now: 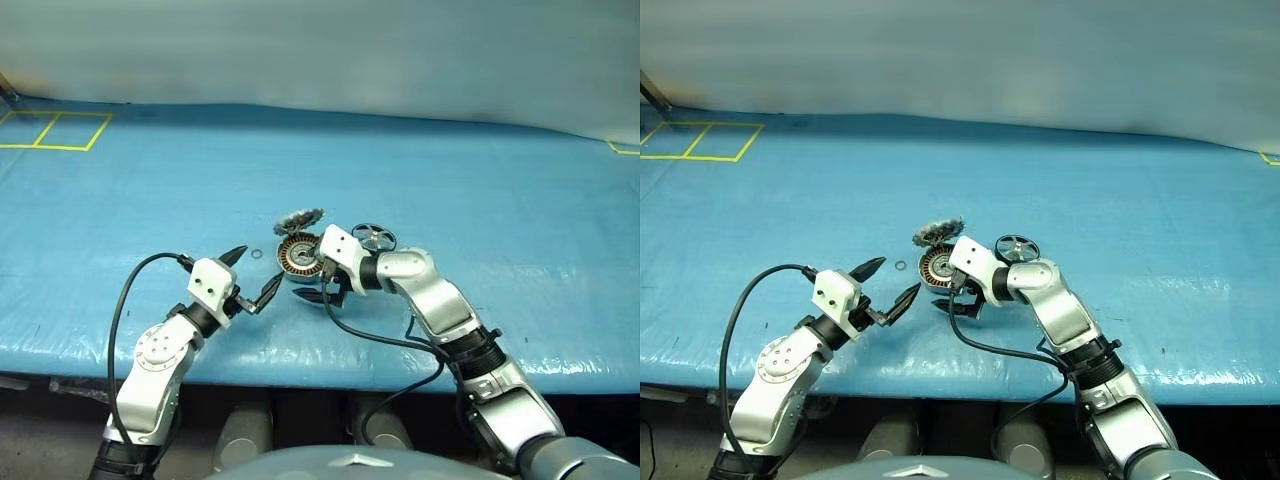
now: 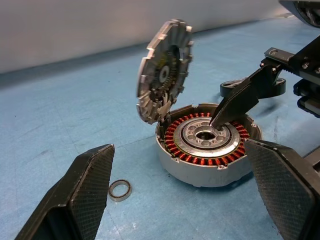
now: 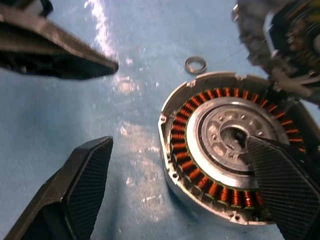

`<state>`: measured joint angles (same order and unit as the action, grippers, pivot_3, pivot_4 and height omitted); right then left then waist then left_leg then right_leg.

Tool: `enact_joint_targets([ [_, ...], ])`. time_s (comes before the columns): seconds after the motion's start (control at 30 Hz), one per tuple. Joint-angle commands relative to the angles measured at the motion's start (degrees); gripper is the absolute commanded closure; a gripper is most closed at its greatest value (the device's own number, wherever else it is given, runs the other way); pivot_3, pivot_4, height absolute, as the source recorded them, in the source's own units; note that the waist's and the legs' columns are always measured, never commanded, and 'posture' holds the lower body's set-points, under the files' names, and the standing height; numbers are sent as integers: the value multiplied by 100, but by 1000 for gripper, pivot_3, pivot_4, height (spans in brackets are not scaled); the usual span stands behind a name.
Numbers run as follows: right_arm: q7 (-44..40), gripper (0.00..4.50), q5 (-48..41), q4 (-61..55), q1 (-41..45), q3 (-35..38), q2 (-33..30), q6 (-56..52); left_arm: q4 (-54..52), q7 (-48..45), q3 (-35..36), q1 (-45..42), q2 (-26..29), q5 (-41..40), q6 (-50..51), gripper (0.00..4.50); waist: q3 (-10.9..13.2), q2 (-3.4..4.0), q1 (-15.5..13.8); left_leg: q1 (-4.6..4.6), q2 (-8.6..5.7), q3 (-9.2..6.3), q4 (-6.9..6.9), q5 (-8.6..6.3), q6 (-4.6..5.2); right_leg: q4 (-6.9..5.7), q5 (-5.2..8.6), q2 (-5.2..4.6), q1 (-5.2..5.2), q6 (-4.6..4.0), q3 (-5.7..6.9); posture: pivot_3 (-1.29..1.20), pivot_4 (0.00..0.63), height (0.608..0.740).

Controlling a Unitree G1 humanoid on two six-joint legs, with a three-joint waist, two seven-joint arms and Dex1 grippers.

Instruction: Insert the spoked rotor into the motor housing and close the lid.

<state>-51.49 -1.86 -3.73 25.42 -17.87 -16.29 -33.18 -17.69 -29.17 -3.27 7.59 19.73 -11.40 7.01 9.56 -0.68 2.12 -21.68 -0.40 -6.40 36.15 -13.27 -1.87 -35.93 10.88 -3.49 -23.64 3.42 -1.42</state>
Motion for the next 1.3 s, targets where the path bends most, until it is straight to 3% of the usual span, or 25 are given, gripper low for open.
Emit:
enact_joint_targets([
  [0.03,199,56,-579,-561,-29,528,155,-195,-86,-125,37,-22,39,-69,-172,0,0,0,10,0,1,0,0,0,0,0,0,1,-1,0,0,0,150,740],
  [0.53,1068,56,-1380,-967,-1160,1690,-243,-295,194,-771,61,-297,25,-432,-422,0,4,0,11,-5,2,4,-1,0,0,3,1,0,-5,0,1,0,150,740],
  [0.93,2476,56,-1173,330,-424,2167,159,173,387,-1045,69,-420,53,-567,-466,0,4,-1,4,-4,2,5,-1,0,0,3,1,0,-3,0,1,0,150,740],
  [1.3,2556,56,-1263,838,-334,2143,191,194,371,-1152,140,-221,5,-807,-555,0,6,2,20,-5,2,6,-4,0,1,6,1,0,-3,-1,0,0,150,740],
])
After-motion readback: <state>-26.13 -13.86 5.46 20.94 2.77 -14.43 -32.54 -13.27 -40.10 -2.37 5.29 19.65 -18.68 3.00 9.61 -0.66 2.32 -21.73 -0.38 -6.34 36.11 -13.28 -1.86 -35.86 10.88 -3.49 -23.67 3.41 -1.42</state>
